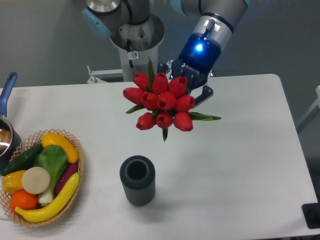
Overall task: Insert the flowers into the vase
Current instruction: 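Move the bouquet over the grey vase and lower stems into its opening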
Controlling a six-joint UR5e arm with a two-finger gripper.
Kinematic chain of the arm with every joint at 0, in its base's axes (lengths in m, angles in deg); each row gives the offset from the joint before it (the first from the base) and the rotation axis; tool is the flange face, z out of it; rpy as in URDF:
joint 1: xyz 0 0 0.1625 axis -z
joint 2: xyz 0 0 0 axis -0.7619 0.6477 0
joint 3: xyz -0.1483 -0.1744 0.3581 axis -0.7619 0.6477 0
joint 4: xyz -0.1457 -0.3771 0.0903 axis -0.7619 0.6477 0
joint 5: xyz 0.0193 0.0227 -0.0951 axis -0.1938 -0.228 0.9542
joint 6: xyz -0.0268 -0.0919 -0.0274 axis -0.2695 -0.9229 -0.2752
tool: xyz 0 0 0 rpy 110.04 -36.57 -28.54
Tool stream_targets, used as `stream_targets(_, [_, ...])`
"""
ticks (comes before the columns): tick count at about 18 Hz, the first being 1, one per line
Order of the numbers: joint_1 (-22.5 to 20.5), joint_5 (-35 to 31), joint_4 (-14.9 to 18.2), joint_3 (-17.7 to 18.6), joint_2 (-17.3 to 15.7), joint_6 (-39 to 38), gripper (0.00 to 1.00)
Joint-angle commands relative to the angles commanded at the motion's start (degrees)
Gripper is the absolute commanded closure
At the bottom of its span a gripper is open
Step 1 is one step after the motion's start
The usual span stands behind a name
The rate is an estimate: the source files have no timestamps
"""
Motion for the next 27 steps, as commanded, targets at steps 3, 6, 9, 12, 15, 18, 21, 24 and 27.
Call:
stream_targets(3, [0.7,4.6,-2.7,-0.3,2.9,0.7,0.67])
stream_targets(6, [0.8,11.0,-3.9,-0.7,4.6,2.9,0.67])
stream_targets(9, [0.7,16.2,-3.9,-1.7,5.7,4.0,0.67])
stream_targets(12, [0.7,21.9,-3.9,-4.0,7.5,5.2,0.67])
stream_targets(15, [1.4,24.4,-3.9,-5.6,9.1,5.6,0.67])
stream_targets(18, [3.7,26.7,-3.9,-6.0,10.8,10.4,0.67])
stream_targets(21, [5.0,29.4,-3.9,-6.0,13.5,13.8,0.67])
stream_targets(24, [6.0,29.5,-3.9,-6.5,13.9,14.0,0.67])
stream_targets(27, [6.8,29.7,-3.9,-6.8,15.0,14.1,0.67])
